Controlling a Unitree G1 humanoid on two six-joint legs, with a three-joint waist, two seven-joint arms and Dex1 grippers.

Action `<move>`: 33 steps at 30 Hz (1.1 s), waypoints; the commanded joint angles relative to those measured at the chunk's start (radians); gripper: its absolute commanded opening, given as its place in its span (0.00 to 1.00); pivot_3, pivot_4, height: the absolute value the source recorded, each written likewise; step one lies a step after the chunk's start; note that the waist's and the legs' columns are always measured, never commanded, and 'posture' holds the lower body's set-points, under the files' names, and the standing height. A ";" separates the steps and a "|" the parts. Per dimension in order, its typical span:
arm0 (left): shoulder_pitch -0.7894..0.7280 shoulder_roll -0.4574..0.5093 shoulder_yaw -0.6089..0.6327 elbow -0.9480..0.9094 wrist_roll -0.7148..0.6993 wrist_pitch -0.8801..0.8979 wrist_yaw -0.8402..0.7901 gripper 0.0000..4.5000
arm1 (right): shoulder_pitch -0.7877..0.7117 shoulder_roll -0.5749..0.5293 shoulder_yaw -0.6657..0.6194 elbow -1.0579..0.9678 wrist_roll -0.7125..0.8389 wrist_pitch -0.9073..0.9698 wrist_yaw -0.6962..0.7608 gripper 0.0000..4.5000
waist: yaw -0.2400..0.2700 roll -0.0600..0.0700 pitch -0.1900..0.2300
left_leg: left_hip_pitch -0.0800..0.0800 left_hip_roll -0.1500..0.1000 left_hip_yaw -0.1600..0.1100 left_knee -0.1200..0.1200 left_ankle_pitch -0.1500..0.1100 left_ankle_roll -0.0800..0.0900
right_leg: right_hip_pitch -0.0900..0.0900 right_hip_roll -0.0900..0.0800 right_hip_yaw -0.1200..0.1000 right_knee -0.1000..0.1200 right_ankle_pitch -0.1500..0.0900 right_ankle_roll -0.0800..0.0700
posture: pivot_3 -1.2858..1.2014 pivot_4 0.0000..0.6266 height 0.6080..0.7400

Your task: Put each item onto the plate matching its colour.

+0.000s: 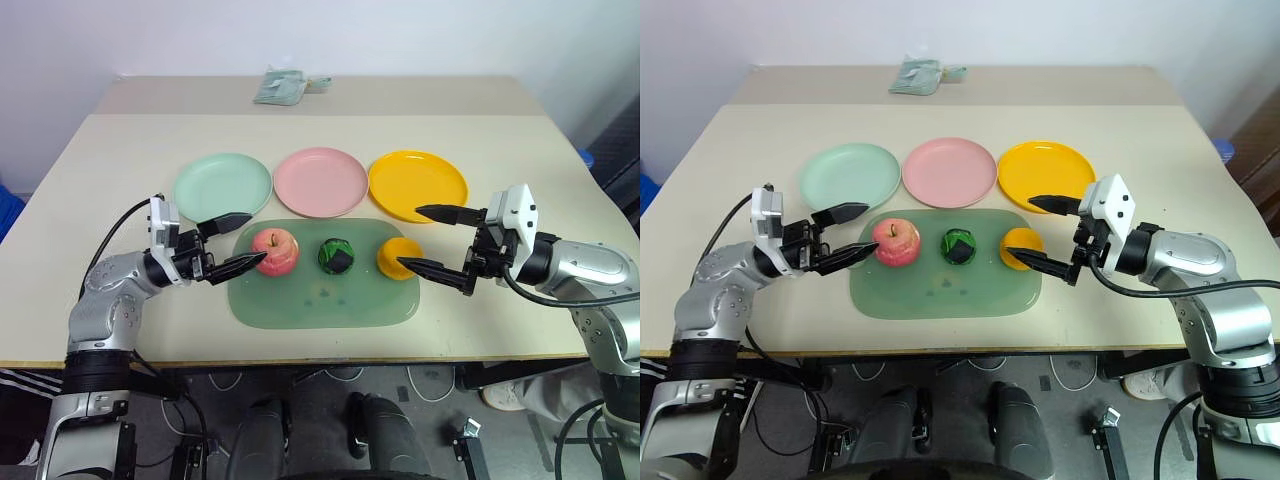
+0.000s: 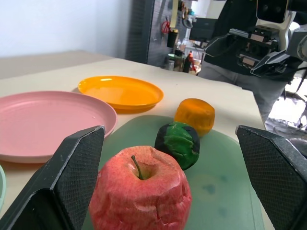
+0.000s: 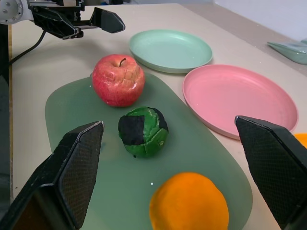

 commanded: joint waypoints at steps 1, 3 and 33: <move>-0.009 -0.001 0.011 -0.010 -0.012 -0.020 -0.008 1.00 | -0.022 -0.015 -0.023 -0.023 0.010 -0.003 -0.003 0.99 | 0.000 0.000 0.000 | 0.000 0.000 0.000 0.000 0.000 0.000 | 0.000 0.000 0.000 0.000 0.000 0.000 | 0.52 0.24 1.00; -0.008 -0.003 0.011 -0.012 -0.012 -0.020 -0.005 1.00 | -0.020 -0.016 -0.026 -0.024 0.012 -0.002 -0.002 0.99 | 0.000 0.000 0.000 | 0.000 0.000 0.000 0.000 0.000 0.000 | 0.000 0.000 0.000 0.000 0.000 0.000 | 0.52 0.24 1.00; -0.170 0.071 0.051 0.173 -0.014 -0.036 -0.103 1.00 | -0.093 0.093 0.045 -0.040 -0.051 -0.078 -0.099 0.99 | -0.005 0.000 0.000 | 0.000 0.000 0.000 -0.001 0.000 0.000 | 0.000 0.001 0.000 0.000 0.000 0.000 | 0.52 0.24 1.00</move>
